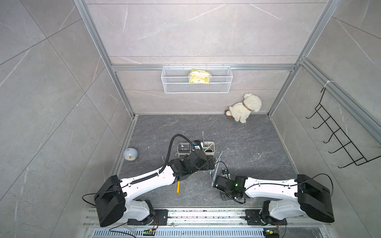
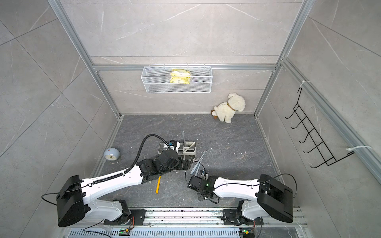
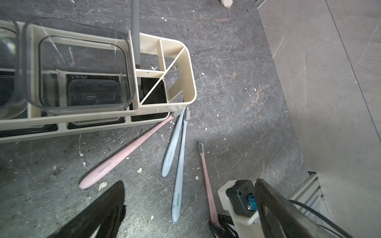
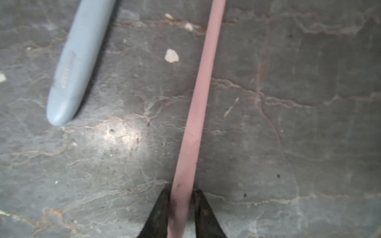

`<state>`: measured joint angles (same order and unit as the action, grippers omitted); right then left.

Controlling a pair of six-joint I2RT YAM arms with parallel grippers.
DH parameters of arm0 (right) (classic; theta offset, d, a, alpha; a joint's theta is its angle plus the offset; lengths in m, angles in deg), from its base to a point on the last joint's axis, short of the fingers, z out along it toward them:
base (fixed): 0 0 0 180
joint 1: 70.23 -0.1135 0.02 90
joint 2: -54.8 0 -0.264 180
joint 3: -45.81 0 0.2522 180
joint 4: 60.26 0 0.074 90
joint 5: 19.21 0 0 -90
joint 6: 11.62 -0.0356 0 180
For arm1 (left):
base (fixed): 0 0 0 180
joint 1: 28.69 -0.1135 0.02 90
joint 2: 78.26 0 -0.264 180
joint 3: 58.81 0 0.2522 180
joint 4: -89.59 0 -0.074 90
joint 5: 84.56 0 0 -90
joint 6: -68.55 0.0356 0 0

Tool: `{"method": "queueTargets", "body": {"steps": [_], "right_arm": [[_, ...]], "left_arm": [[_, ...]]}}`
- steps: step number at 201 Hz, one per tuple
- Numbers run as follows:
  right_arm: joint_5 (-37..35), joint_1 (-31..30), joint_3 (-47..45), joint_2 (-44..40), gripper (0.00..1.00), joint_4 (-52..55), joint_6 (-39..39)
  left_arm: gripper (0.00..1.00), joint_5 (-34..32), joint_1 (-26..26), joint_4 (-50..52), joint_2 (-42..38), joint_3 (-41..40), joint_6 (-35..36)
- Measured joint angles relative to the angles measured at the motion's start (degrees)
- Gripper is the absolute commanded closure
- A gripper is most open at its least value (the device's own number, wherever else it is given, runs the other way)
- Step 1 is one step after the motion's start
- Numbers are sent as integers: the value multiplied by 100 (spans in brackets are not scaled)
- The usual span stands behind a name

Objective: Place the toothbrush into the toothbrush holder
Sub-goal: Pick up the toothbrush from the center of the board.

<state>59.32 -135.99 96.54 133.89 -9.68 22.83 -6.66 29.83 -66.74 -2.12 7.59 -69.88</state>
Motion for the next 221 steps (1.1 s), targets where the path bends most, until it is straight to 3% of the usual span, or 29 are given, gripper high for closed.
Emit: {"method": "queueTargets", "body": {"steps": [56,131,221], "right_arm": [[-144,-63,-313,-546,90,9,-149],[-210,-83,-372,-2085,91,223,-166],[-162,-160,-258,-3071,91,240,11]], "left_arm": [[2,-37,0,-2,-111,-33,-2],[2,57,0,-55,-74,-33,-4],[1,828,37,-979,981,321,-291]]}}
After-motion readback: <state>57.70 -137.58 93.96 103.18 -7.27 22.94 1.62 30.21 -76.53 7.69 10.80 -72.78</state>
